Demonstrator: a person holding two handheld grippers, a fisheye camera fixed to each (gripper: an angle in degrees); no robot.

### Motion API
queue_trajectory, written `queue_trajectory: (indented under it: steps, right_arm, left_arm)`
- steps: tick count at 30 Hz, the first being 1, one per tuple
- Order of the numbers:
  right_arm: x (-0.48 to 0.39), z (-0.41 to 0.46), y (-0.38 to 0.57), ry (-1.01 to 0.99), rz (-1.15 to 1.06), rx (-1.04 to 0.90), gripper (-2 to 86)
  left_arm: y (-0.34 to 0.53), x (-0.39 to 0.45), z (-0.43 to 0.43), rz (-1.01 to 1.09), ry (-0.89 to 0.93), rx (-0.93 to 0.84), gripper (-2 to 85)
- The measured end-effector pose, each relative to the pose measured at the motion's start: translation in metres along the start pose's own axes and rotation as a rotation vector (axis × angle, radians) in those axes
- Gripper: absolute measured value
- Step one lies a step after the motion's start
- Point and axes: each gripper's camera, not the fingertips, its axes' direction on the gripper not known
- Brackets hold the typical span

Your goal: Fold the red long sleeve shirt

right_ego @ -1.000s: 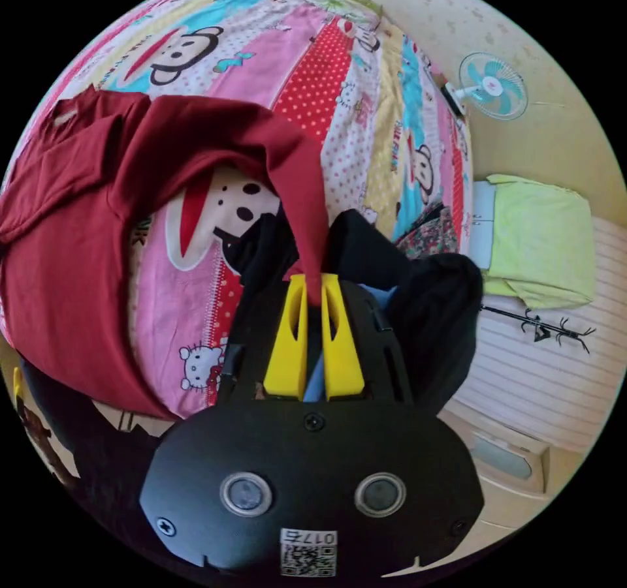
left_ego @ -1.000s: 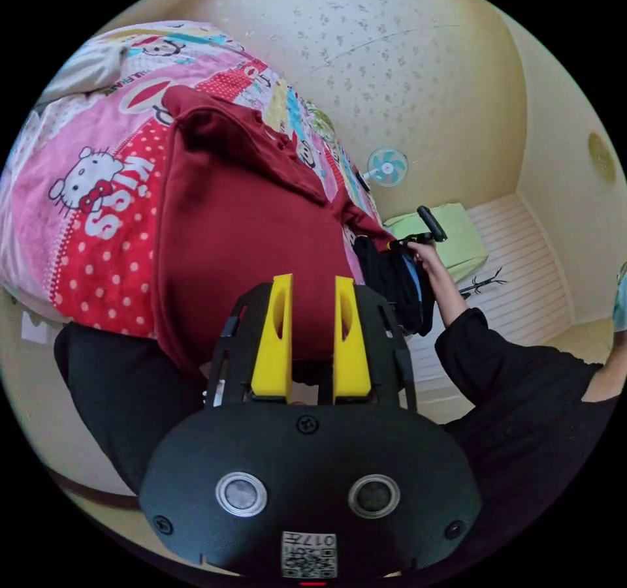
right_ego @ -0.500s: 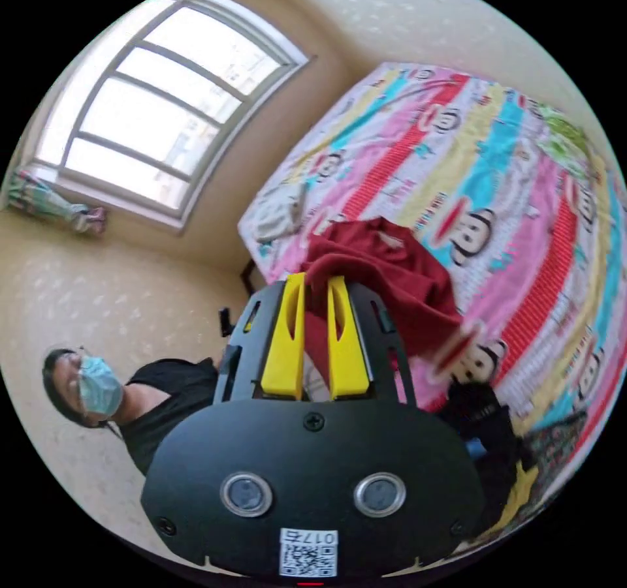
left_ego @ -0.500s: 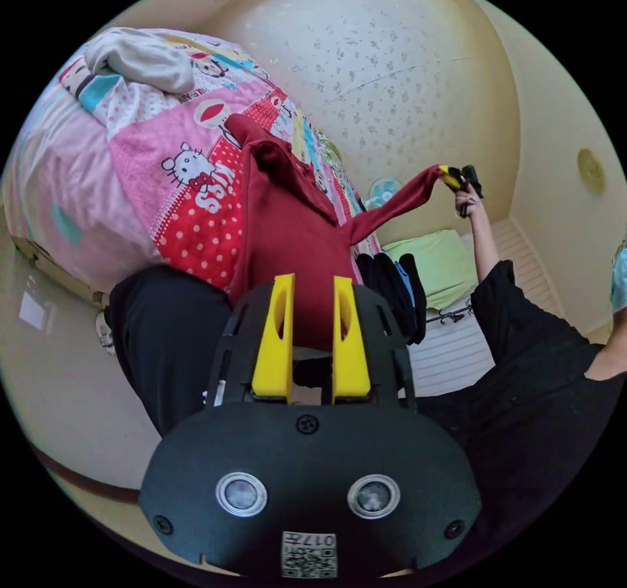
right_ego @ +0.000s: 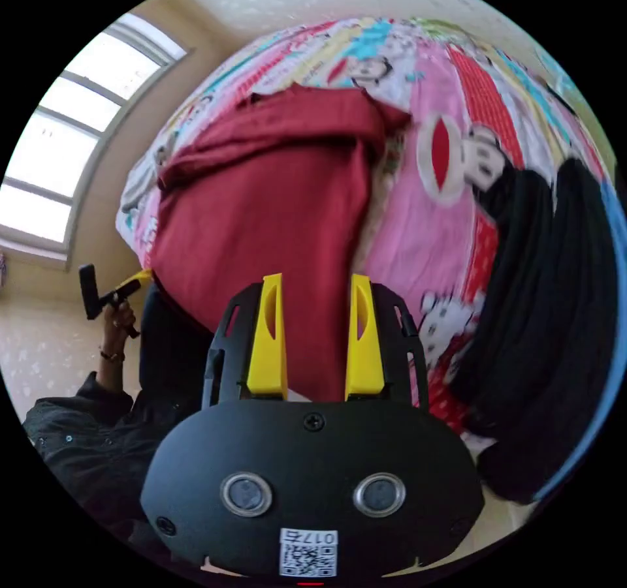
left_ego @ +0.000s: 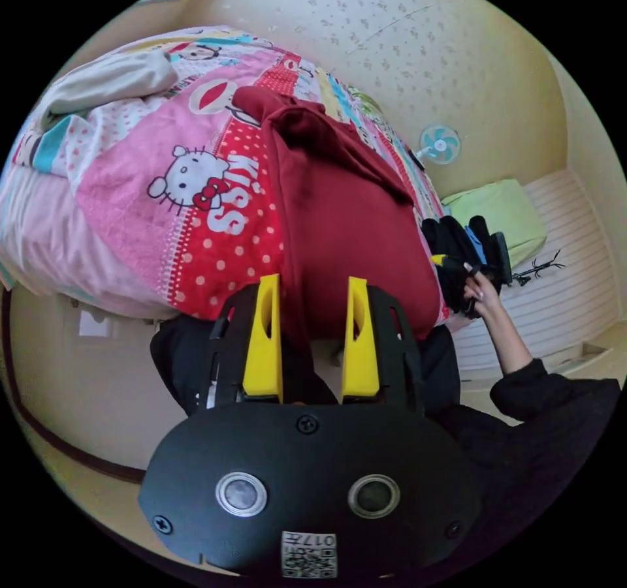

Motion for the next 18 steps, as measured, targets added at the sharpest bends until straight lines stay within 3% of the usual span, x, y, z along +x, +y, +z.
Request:
queue_trajectory:
  steps: [1, 2, 4, 7, 9, 11, 14, 18]
  right_arm:
    - [0.003, 0.027, 0.033, -0.015, 0.027, 0.021, 12.9]
    - [-0.006, 0.02, 0.064, 0.009, 0.008, 0.195, 8.5]
    - [-0.01, 0.011, 0.073, -0.006, 0.067, 0.191, 5.2]
    - [-0.022, -0.041, 0.059, -0.064, 0.054, 0.246, 3.9]
    - [-0.027, -0.068, 0.037, -0.079, 0.018, 0.225, 3.9]
    - [-0.028, -0.105, 0.005, -0.107, -0.028, 0.328, 4.4]
    - [-0.014, -0.119, -0.041, -0.088, 0.015, 0.347, 7.5]
    - [0.004, -0.114, -0.032, -0.064, 0.074, 0.33, 11.9]
  left_arm:
    - [-0.003, 0.006, 0.014, -0.03, -0.054, -0.009, 12.3]
    - [-0.002, 0.011, 0.017, -0.045, -0.1, 0.007, 11.5]
    - [-0.004, 0.037, 0.023, -0.007, -0.286, -0.037, 4.5]
    - [-0.017, 0.069, -0.01, 0.037, -0.234, -0.05, 3.5]
    - [-0.032, 0.087, -0.039, 0.092, -0.211, 0.021, 3.6]
    - [-0.059, 0.095, -0.061, 0.126, -0.216, 0.086, 4.1]
    - [-0.121, 0.076, -0.069, 0.106, -0.267, 0.158, 7.2]
    - [-0.145, 0.021, -0.065, -0.042, -0.245, 0.073, 12.0]
